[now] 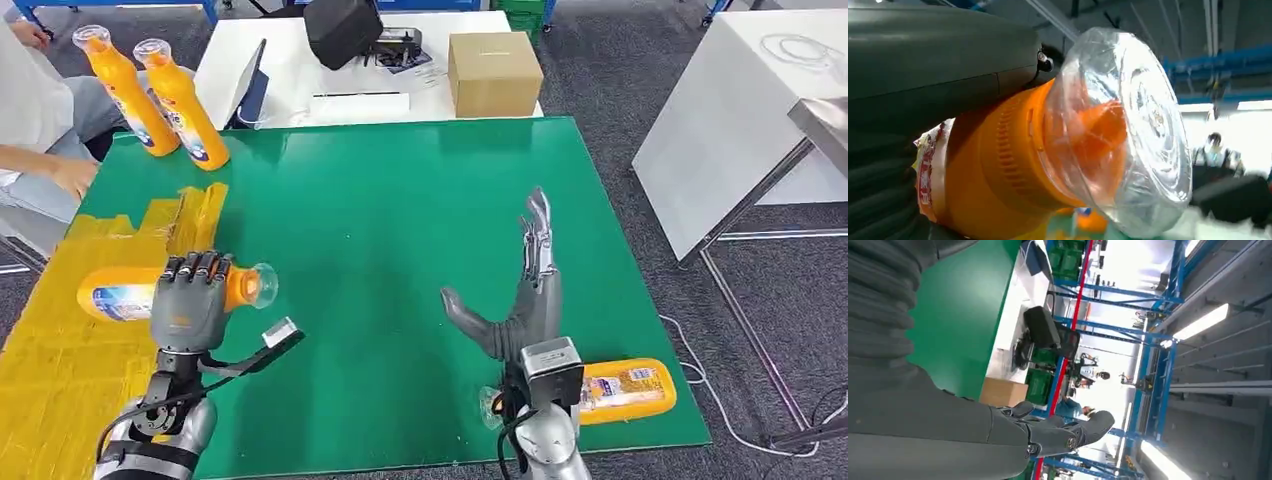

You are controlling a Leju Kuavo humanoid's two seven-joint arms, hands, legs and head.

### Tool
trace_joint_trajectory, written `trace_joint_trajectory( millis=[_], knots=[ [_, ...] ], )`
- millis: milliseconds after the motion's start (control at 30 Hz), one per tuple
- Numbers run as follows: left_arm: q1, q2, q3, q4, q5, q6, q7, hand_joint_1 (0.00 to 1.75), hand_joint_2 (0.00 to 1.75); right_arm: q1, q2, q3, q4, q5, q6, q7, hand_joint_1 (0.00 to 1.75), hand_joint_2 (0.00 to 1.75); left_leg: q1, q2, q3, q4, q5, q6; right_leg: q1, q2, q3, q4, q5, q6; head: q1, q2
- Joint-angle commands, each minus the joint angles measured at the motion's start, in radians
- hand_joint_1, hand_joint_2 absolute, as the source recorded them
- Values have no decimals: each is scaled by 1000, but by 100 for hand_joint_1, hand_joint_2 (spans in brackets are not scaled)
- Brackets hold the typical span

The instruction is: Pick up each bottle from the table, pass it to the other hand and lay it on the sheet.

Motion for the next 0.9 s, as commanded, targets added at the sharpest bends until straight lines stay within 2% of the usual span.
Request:
trace_joint_trajectory(
  millis=[33,133,267,567,900],
  knots=[
    [-87,160,-150,409,-15,5,122,175,175,-54,-48,-5,96,9,2,-15,0,175,0,1,6,-3,0,0,0,0,6,-3,0,-1,0,0],
    [-115,170,-163,483,-15,5,147,175,175,-56,-47,-2,102,12,0,-18,0,175,1,1,4,-2,0,-1,1,0,5,-3,0,-2,0,0],
    [-131,162,-123,536,-15,-12,131,175,175,-54,-49,-2,102,13,-1,-19,0,175,1,-1,3,-1,0,0,1,-1,3,-2,0,-1,0,0],
    [-132,160,-118,541,-15,-14,129,175,175,-53,-48,-2,101,13,-1,-19,0,175,2,2,6,-1,-1,-1,3,1,7,-3,0,-3,0,0],
    [-153,159,-72,600,-15,-106,134,175,175,-49,-49,-15,97,21,4,-11,0,175,2,3,8,-2,0,-1,2,2,8,-2,1,-2,0,0]
  ],
)
